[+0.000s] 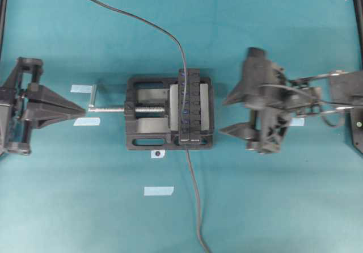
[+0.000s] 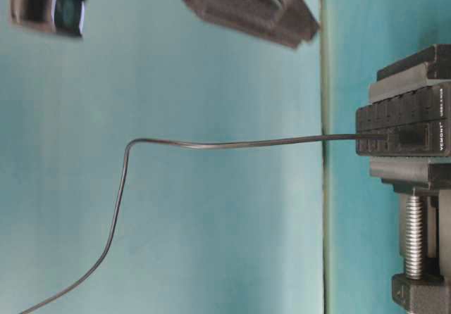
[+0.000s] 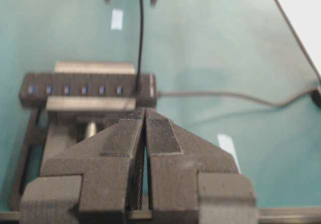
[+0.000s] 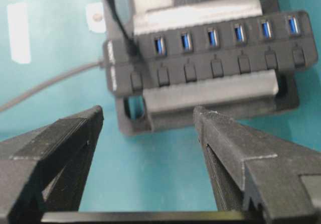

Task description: Insert the USB into the front port of the fixed hub.

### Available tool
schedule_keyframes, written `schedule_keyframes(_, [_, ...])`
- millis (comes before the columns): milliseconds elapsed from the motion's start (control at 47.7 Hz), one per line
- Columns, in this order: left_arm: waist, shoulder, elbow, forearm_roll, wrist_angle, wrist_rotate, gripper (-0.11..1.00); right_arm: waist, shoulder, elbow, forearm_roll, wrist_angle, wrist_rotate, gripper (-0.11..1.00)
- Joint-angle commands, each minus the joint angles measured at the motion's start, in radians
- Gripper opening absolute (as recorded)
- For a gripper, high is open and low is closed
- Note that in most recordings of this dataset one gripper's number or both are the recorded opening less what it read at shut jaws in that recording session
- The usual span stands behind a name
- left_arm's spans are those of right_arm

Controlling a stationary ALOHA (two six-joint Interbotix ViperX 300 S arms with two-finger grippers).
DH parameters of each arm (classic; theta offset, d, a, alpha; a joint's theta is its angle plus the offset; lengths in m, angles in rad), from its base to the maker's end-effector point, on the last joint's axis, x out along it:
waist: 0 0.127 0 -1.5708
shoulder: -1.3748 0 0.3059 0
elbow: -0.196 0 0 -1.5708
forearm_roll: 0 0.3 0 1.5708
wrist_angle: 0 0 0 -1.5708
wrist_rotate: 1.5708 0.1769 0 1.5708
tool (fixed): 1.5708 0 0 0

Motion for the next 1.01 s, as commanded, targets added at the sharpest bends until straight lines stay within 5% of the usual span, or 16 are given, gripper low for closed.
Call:
schedule_keyframes(0, [0.0, -0.023, 0.002, 0.002, 0.015, -0.002, 0.0, 0.002, -0.058, 0.031, 0.002, -0.055, 0.009, 0.76])
schedule_keyframes(587, [0.003, -0.172, 0.092, 0.002, 0.032, -0.009, 0.0, 0.0, -0.144, 0.308, 0.017, -0.469, 0.009, 0.76])
schedule_keyframes(859, [0.005, -0.304, 0.181, 0.003, 0.041, -0.124, 0.0, 0.0, -0.192, 0.41, 0.017, -0.595, 0.011, 0.76])
schedule_keyframes(985, [0.005, -0.31, 0.186, 0.003, 0.044, -0.127, 0.0, 0.0, -0.265, 0.474, 0.017, -0.634, 0.011, 0.76])
